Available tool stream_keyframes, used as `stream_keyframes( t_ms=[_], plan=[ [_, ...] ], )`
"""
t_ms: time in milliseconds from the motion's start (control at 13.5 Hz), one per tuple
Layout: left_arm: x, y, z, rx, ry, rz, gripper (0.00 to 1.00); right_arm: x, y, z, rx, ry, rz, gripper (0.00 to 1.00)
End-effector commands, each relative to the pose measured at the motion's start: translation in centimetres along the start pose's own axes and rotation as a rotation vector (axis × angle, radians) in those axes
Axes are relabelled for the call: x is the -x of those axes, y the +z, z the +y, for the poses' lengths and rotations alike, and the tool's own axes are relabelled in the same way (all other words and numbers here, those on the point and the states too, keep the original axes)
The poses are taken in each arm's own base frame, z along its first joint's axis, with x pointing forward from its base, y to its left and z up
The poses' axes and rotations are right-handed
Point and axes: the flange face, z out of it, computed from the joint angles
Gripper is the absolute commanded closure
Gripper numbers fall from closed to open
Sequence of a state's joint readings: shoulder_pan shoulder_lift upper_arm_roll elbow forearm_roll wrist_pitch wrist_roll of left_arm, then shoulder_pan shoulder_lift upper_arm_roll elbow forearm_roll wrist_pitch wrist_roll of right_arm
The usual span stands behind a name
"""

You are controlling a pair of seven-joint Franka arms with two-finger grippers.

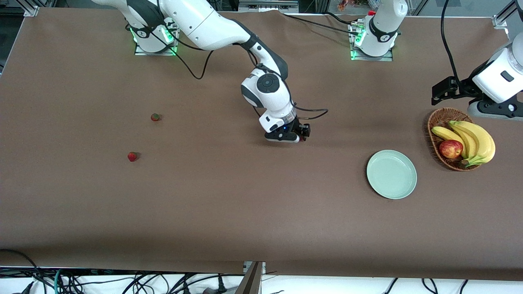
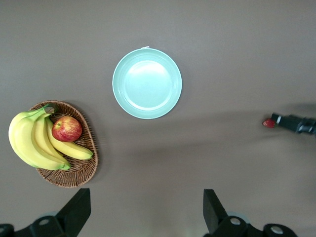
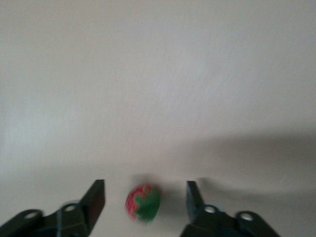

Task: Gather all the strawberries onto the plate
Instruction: 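Carry the strawberry to mid-table and open the right gripper to release it, then reach the left gripper to the strawberry while the right gripper reaches another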

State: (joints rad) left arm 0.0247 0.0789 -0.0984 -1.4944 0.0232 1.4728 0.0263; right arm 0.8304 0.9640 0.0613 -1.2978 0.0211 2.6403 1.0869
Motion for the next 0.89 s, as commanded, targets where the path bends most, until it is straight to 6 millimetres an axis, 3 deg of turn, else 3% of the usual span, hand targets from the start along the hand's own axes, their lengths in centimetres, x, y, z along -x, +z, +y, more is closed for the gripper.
stream_keyframes(
  t_ms=[0,223,297,445,742,816],
  plan=[
    [-0.8,1.3,0.4,0.017,0.011,-0.032,0.0,-5.7,-4.3,1.2,0.061,-0.011,0.008,0.0],
    [-0.6,3.6,1.6,0.02,0.035,-0.154,0.0,-10.4,-9.6,3.6,0.188,-0.097,-0.071,0.0],
    [-1.2,5.9,3.2,0.023,0.071,-0.219,0.0,-11.9,-11.1,4.7,0.22,-0.117,-0.091,0.0],
    [-3.3,10.7,7.3,0.054,0.126,-0.302,0.0,-14.4,-14.2,6.8,0.281,-0.175,-0.146,0.0],
    [-6.0,17.6,15.3,0.188,0.249,-0.317,0.0,-19.6,-19.0,13.6,0.402,-0.262,-0.3,0.0],
    [-6.3,19.3,18.7,0.207,0.297,-0.311,0.0,-20.5,-19.7,15.6,0.43,-0.291,-0.353,0.0]
  ],
)
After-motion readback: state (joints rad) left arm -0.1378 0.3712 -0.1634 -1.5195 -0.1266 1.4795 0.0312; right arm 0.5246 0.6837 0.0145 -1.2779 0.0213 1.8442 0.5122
